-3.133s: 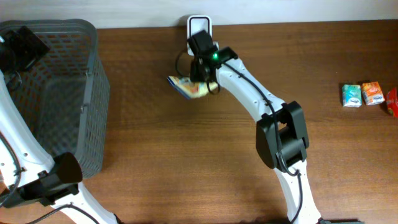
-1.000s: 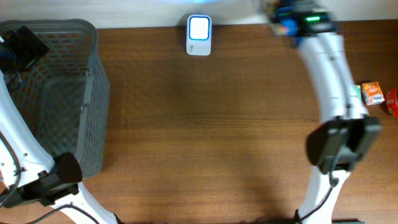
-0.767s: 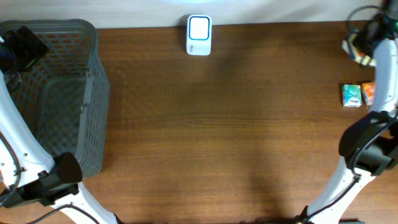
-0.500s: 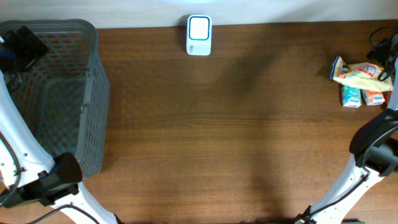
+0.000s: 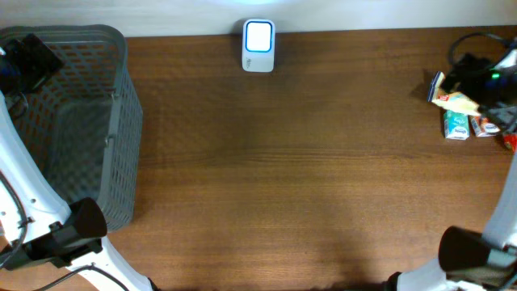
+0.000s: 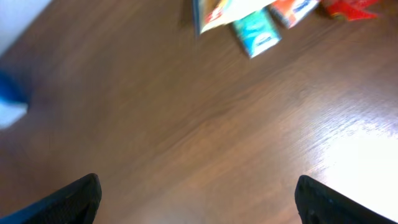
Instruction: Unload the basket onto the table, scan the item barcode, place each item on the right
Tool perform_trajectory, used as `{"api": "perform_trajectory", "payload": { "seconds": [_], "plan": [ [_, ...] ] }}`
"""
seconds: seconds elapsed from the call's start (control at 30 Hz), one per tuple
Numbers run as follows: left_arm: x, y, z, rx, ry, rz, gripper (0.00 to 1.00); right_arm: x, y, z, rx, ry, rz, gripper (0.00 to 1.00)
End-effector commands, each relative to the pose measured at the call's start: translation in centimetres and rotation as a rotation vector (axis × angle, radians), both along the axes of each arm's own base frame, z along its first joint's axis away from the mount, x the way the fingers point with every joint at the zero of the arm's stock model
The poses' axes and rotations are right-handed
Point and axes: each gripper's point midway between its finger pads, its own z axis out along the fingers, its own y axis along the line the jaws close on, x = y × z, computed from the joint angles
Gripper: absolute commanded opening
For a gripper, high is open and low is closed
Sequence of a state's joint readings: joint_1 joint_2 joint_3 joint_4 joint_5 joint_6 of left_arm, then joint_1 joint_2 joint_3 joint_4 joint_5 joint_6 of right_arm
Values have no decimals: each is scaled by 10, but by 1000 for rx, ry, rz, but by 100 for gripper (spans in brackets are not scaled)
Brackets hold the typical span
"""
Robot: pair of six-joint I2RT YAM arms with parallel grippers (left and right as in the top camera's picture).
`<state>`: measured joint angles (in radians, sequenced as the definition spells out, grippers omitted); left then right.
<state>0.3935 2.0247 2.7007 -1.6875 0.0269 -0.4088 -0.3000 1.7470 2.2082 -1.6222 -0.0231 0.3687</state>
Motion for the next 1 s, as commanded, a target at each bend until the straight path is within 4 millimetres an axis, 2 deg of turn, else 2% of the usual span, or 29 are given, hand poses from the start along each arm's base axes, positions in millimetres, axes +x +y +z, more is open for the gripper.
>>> {"api": "perform_trajectory", "payload": {
  "seconds": [0.0,0.07,0.13,0.2,0.23,0.33,0.4,0.57,0.6,0.67,0.83,0.97],
  "plan": [
    [-6,-2,12,6,-32,5,99,-21,64,43,-70,-110,196,99],
    [-6,-2,12,6,-32,5,99,-30,89,47,-96,-106,275,99],
    [-6,-2,12,6,-32,5,99,-42,141,39,-67,-68,464,98],
    [-6,-2,12,6,-32,5,99,-56,192,8,3,37,603,99],
    [-6,-2,12,6,-32,5,99,-64,207,-11,-6,107,663,98],
    [-6,-2,12,6,-32,5,99,-85,227,-59,-23,295,753,99],
    [-6,-2,12,6,-32,5,99,-92,226,-76,-38,362,762,99],
    [-6,-2,12,6,-32,5,99,-87,215,-76,-117,358,775,98],
    [-6,-2,12,6,-32,5,99,-84,206,-73,-167,348,761,99],
    [-6,-2,12,6,-32,5,99,-86,203,-66,-180,318,755,99],
    [-6,-2,12,6,-32,5,99,-95,181,-36,-247,200,707,99],
    [-6,-2,12,6,-32,5,99,-100,161,-11,-274,9,637,99]
  ]
}}
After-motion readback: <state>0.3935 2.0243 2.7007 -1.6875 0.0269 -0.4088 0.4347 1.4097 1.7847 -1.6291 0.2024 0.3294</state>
